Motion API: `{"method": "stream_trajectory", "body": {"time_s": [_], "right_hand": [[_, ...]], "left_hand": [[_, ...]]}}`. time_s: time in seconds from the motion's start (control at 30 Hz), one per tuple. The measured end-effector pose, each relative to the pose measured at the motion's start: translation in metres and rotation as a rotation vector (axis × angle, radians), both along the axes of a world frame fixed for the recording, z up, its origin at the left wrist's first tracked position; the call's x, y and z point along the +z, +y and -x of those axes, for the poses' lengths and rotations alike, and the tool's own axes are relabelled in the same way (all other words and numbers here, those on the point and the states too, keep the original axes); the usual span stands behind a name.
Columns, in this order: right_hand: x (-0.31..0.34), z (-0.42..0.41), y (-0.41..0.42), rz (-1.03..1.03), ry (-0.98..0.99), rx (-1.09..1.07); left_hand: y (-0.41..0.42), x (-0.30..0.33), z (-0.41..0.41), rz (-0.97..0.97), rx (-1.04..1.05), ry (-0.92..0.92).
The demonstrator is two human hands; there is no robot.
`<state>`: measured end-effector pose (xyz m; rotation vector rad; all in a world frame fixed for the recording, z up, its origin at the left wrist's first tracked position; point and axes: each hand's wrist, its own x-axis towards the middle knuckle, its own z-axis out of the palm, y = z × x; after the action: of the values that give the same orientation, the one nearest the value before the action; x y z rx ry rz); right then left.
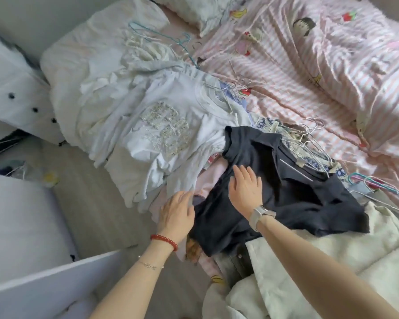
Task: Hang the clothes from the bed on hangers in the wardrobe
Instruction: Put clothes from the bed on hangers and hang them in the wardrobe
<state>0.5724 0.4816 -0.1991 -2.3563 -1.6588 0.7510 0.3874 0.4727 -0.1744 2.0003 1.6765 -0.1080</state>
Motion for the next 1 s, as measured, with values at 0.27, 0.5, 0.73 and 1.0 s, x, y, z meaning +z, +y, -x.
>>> {"method": "stream_trajectory", "body": {"time_s": [0.27, 0.5, 0.73, 1.0], "right_hand": [[0.072, 0.215, -0.068, -0.118, 0.107, 0.704], [0.133, 0.406, -0.199, -0.29, 0.276, 1.235], [0.177, 0.546, -0.362, -0.426, 0.472, 1.694], [0.224, 0.648, -0.523, -0.412, 0.791, 2.081]], "left_hand": [[-0.142, 0.052, 0.197, -0.338, 0.571, 0.145], [-0.349, 0.125, 0.343, -0.532, 1.039, 0.387], [-0.571, 0.191, 0.406, -0.654, 1.529, 0.72], [-0.72, 0.252, 0.408, -0.846, 1.971, 1.089]]}}
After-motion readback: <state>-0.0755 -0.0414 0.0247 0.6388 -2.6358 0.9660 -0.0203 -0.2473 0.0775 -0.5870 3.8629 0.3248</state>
